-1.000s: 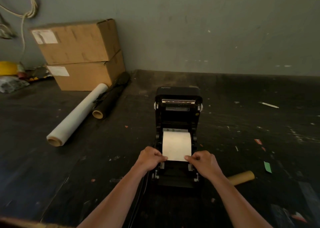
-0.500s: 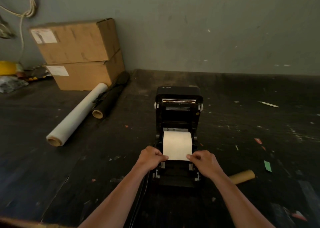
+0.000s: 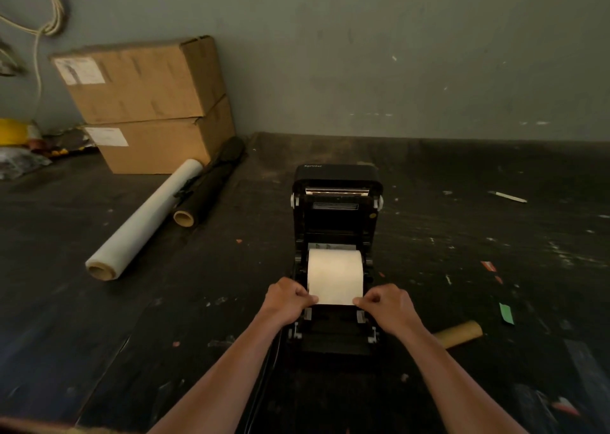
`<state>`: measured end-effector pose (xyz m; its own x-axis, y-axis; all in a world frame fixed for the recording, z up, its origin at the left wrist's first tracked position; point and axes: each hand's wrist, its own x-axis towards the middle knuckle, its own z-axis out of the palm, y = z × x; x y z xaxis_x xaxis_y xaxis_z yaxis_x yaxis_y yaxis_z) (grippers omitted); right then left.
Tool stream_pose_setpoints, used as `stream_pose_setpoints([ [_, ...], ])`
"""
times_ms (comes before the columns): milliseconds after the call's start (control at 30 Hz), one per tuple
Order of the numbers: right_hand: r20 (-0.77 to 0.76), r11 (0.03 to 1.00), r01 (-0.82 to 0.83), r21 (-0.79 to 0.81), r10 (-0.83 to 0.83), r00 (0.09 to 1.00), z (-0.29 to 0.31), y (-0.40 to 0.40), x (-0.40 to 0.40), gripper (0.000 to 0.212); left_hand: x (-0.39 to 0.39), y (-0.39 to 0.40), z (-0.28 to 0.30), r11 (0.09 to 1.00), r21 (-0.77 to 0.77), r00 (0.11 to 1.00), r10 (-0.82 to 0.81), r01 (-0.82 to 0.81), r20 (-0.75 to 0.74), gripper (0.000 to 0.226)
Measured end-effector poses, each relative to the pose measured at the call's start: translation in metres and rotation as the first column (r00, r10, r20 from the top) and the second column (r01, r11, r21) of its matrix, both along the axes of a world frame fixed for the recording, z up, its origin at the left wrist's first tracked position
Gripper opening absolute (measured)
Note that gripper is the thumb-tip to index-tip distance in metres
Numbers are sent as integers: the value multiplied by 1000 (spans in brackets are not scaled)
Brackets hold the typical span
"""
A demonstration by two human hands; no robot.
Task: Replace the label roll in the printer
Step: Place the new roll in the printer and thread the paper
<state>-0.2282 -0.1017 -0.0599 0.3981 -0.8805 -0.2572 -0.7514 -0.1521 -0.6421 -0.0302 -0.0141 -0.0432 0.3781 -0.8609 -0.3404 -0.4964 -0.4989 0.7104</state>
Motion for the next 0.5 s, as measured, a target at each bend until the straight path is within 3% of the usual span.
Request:
stream_pose_setpoints([
  [233, 70, 998, 32, 55, -35, 997, -1, -5, -2, 14, -1, -3, 1, 1000, 17, 999, -19, 19, 29, 13],
  [500, -31, 995, -66, -73, 64, 997, 3, -2, 0, 16, 1, -5, 1, 1000, 27, 999, -17, 16, 28, 10],
])
